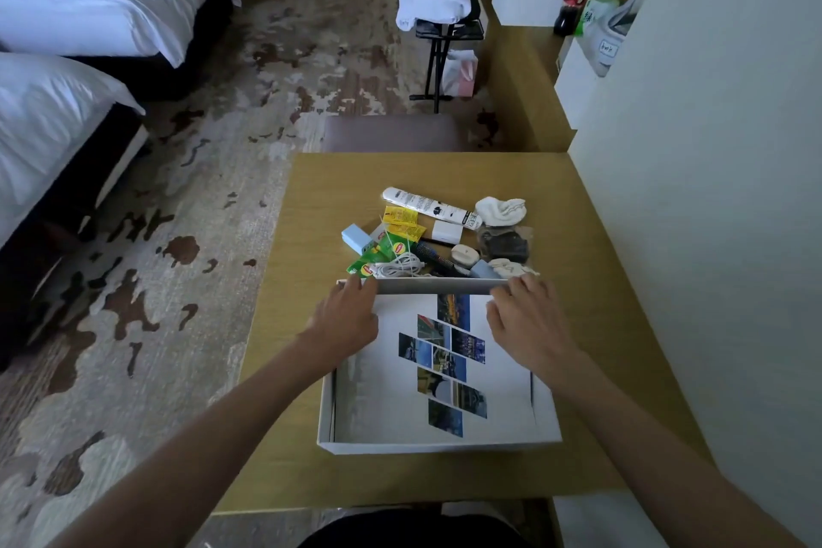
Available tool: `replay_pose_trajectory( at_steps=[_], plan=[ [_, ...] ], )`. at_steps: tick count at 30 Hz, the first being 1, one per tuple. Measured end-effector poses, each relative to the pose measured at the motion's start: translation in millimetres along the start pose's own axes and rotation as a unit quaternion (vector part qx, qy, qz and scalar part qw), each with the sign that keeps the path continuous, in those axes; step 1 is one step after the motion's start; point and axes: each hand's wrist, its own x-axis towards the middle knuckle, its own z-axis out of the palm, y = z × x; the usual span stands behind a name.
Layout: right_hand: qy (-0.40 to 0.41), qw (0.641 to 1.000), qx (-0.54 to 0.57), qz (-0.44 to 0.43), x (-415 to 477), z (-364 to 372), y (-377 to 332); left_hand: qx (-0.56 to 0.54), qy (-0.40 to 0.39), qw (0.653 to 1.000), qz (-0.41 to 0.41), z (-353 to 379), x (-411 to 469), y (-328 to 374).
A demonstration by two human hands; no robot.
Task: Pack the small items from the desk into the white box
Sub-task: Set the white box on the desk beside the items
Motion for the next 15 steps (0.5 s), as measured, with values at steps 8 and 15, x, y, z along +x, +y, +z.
replay_pose_trajectory(
  at_steps=[8, 15],
  plan=[
    [-0.064, 0.997, 0.008, -0.052, 3, 11, -7, 0.209, 0.055, 0.972, 0.088, 13, 7, 2],
    [-0.12, 0.979, 0.11, -0.119, 1, 30, -16, 0.095, -0.089, 0.983, 0.132, 55, 3, 10]
  ],
)
